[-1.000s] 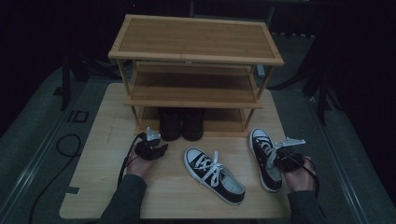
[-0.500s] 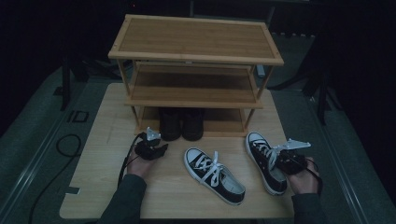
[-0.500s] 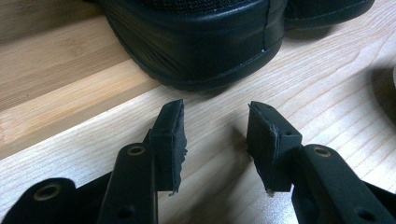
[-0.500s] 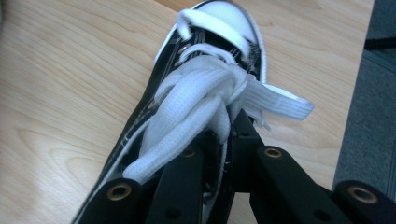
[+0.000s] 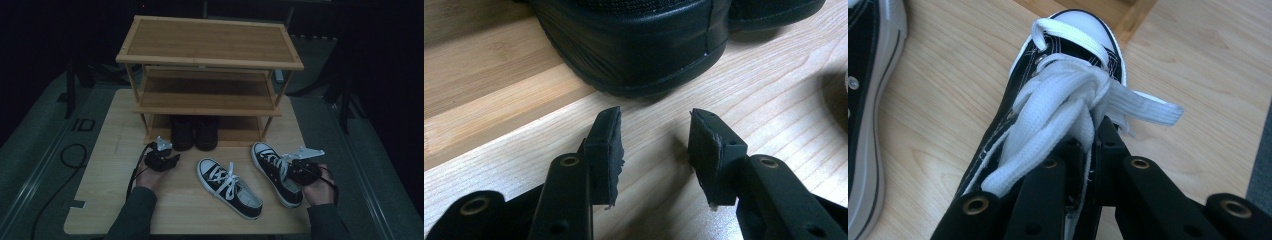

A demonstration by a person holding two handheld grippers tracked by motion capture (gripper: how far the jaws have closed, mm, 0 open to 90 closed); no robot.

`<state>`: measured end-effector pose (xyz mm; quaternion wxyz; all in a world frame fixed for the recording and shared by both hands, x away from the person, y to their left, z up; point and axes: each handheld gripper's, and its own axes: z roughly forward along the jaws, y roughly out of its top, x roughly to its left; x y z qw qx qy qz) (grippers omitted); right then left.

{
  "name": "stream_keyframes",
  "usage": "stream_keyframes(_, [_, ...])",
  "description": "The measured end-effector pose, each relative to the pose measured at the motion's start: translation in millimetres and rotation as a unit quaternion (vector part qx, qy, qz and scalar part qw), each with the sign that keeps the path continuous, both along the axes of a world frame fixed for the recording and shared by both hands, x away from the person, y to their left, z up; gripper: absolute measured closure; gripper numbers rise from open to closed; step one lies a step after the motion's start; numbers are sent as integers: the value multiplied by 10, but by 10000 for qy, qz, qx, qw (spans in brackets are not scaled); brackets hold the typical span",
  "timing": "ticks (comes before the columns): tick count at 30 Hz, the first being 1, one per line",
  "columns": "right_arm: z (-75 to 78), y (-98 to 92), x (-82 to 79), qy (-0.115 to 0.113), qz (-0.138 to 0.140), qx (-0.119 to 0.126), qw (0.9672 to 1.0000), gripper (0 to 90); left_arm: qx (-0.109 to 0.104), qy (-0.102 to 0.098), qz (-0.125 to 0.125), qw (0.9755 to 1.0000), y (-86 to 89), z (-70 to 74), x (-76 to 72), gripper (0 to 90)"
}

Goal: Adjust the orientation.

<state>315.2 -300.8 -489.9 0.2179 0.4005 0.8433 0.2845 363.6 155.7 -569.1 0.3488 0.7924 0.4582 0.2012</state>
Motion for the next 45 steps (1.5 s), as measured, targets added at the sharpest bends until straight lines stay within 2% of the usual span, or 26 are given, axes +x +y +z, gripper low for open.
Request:
stream_keyframes(11, [2,149,51,-74,333,52,9994,854,-4,0,-3,10000,2,0,0,568])
stream_keyframes(18, [-22,297,123,-152,634,159,9977,854,-15,-4,2,10000,2,-2,1,568])
stream_keyframes(23, [-37,446,183,-197,927,279,9951,854,-17,-5,6,10000,1,-2,0,568])
stream_keyframes(31, [-73,618,216,-270,1254,262,9914,853,-29,-6,8,10000,2,-3,0,568])
stream_keyframes(34, [-130,676,241,-279,1429,410,9885,854,-30,-6,10,10000,2,-3,0,568])
stream_keyframes(38, [-190,755,240,-288,1523,352,9873,854,-34,-6,8,10000,4,-3,0,568])
stream_keyframes(43, [-197,768,237,-332,1610,416,9855,854,-34,-7,9,10000,3,-4,1,568])
stream_keyframes(45, [-196,761,224,-355,1742,407,9832,853,-35,-8,15,10000,1,-4,0,568])
